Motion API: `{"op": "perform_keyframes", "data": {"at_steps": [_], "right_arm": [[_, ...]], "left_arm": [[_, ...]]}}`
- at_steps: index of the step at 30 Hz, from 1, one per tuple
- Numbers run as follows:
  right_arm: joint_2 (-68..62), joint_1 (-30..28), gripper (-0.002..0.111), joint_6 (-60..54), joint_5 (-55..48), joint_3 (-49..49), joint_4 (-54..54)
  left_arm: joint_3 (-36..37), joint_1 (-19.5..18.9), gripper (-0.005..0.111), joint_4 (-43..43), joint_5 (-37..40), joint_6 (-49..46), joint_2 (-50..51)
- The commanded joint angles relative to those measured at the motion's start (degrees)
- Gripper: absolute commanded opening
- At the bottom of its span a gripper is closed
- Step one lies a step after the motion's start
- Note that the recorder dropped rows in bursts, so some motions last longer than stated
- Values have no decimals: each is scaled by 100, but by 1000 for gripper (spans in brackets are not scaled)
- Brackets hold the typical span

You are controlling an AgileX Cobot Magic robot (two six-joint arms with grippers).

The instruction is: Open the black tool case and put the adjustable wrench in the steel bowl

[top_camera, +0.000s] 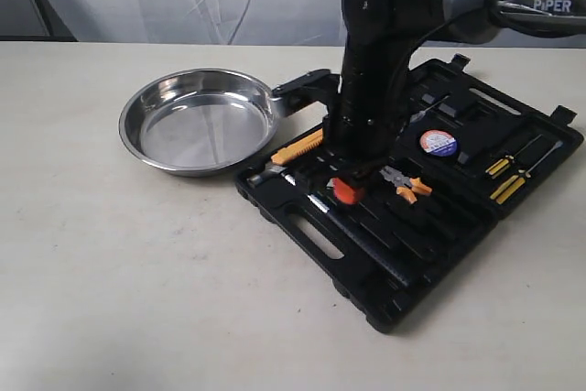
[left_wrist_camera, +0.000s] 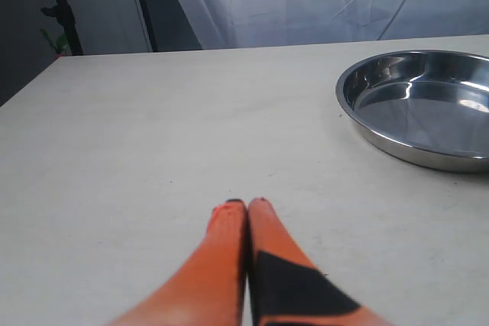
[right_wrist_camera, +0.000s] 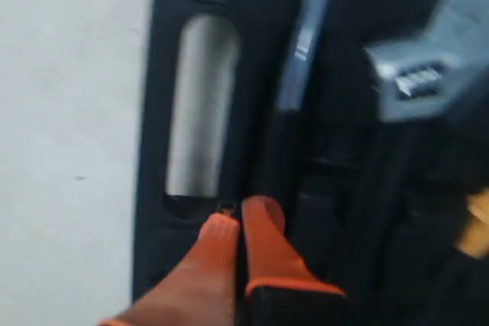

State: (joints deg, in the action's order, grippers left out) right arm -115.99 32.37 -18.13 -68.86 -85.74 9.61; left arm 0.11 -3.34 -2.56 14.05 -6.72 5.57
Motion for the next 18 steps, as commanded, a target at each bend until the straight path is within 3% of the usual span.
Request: {"op": "perform_keyframes", "data": {"at_steps": [1, 5, 7, 8, 11, 13, 15, 18], "right_arm": [[515, -73, -1, 899, -111, 220, -1081], [662, -517, -1, 1275, -111, 380, -1255], [659, -928, -1, 1523, -111, 539, -1457], [659, -1396, -1, 1579, -111, 754, -1473], [672, -2045, -1, 1523, -111, 1327, -908], [812, -2009, -1, 1053, -111, 1934, -287], [913, -1573, -1, 367, -17, 2497, 472], [913, -1092, -1, -87, 532, 2529, 768]], "left_arm": [[-11, -11, 0, 33, -74, 31, -22], [-11, -11, 0, 33, -74, 31, -22], [-11, -11, 0, 33, -74, 31, -22], [-11, -11, 0, 33, -74, 31, -22], [-11, -11, 0, 33, -74, 31, -22], [-11, -11, 0, 33, -74, 31, -22], [-11, -11, 0, 33, -74, 31, -22], [-11, -11, 0, 33, -74, 31, -22]]}}
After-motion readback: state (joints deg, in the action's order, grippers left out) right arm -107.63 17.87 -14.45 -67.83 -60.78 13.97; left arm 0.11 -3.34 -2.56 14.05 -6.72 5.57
